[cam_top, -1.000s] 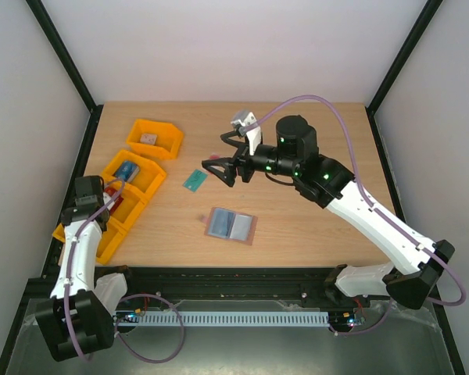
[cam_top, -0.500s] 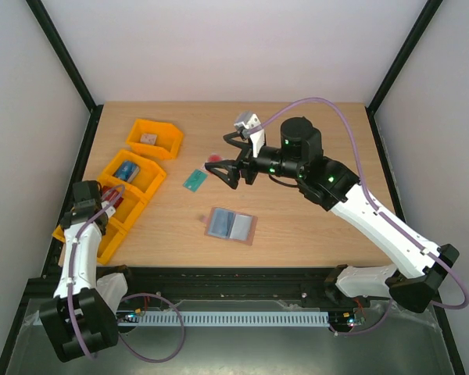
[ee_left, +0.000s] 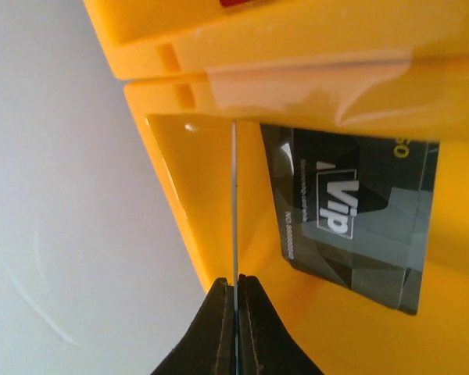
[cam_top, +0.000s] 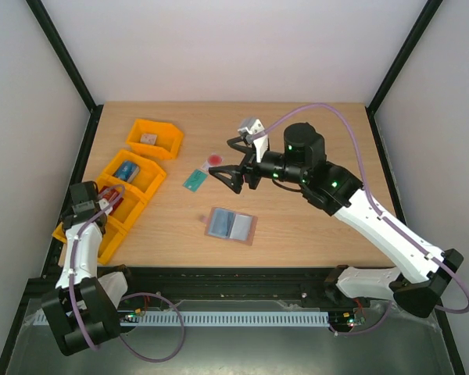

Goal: Take the credit cards out of the card holder

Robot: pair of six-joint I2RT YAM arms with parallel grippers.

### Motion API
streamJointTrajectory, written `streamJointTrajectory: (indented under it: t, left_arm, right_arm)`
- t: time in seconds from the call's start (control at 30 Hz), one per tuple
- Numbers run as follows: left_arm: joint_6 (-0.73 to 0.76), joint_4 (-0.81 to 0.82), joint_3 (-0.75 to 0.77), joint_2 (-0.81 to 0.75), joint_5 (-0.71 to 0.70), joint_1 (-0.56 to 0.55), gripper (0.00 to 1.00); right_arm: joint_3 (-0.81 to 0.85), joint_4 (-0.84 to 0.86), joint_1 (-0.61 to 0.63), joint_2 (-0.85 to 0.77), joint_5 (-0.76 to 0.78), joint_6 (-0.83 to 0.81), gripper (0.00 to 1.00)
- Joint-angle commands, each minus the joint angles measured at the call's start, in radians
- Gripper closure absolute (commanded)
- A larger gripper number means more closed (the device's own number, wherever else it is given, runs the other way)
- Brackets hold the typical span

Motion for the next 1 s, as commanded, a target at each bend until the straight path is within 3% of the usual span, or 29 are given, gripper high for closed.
streamJointTrajectory:
  t: [0.0,0.1,0.2,0.23,0.33,0.53,0.83,0.97]
  left_arm:
    - [0.041,0.057,-0.054,0.003,0.025,0.004,0.98]
    - [0.033,0.001,-0.059,0.002,0.028,0.005,0.84]
    - [0.03,-0.021,-0.067,-0.003,0.039,0.004,0.78]
    - [0.039,-0.021,-0.077,-0.002,0.035,0.004,0.71]
    - [0.053,-0.024,-0.092,-0.004,0.002,0.005,0.36]
    - [0.025,-0.1,0.017,-0.009,0.053,0.005,0.04]
    - [-0.084,-0.293,0.264,0.02,0.312,-0.008,0.01]
    - [-0.248,-0.442,0.478,0.043,0.538,-0.06,0.01]
  right_arm:
    - [-0.029,0.009,-0.002,-0.052,0.018,-0.011,0.01]
    - [-0.036,0.004,-0.002,-0.064,0.022,-0.013,0.01]
    - [-0.037,0.001,-0.003,-0.073,0.027,-0.019,0.01]
    - [-0.036,0.001,-0.003,-0.074,0.027,-0.021,0.01]
    - [-0.037,0.005,-0.002,-0.076,0.023,-0.017,0.01]
    - [-0.055,0.007,-0.003,-0.077,0.026,0.004,0.01]
    - [-0.133,-0.013,-0.001,0.009,0.158,0.25,0.01]
    - [-0.176,-0.097,0.0,0.116,0.254,0.405,0.01]
